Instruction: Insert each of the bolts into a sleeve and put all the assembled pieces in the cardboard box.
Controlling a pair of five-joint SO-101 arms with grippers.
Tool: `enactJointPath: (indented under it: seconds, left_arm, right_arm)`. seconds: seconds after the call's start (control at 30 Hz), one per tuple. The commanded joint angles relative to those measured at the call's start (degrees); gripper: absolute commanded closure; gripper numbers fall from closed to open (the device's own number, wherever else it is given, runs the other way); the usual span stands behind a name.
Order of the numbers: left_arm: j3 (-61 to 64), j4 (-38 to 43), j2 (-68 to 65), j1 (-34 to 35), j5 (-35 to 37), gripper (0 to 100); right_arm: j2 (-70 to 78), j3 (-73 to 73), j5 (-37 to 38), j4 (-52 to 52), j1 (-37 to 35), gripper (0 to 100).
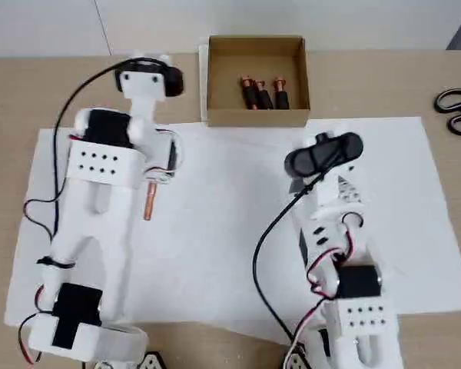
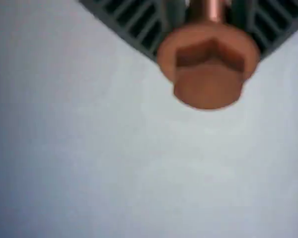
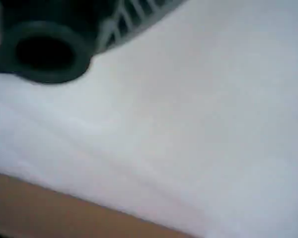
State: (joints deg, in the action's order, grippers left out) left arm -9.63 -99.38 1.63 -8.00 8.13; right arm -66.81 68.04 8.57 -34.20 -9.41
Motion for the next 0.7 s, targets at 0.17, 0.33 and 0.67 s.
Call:
enactJointPath:
  seconds: [0.17, 0.33, 0.67]
  left_arm:
    - [-3.1, -0.6, 3.3, -5.5, 0.4, 99]
    - [-9.5, 6.2, 8.0, -5.9, 10.3, 99]
    - [-9.1, 14.3, 24.0, -6.2, 11.5, 99]
  right_arm:
    - [-19.2, 21.4, -0.1, 19.7, -6.6, 99.2]
    - [-32.1, 28.7, -0.3, 18.0, -7.8, 99.3]
    - [-36.5, 28.4, -4.3, 5.9, -19.4, 99.5]
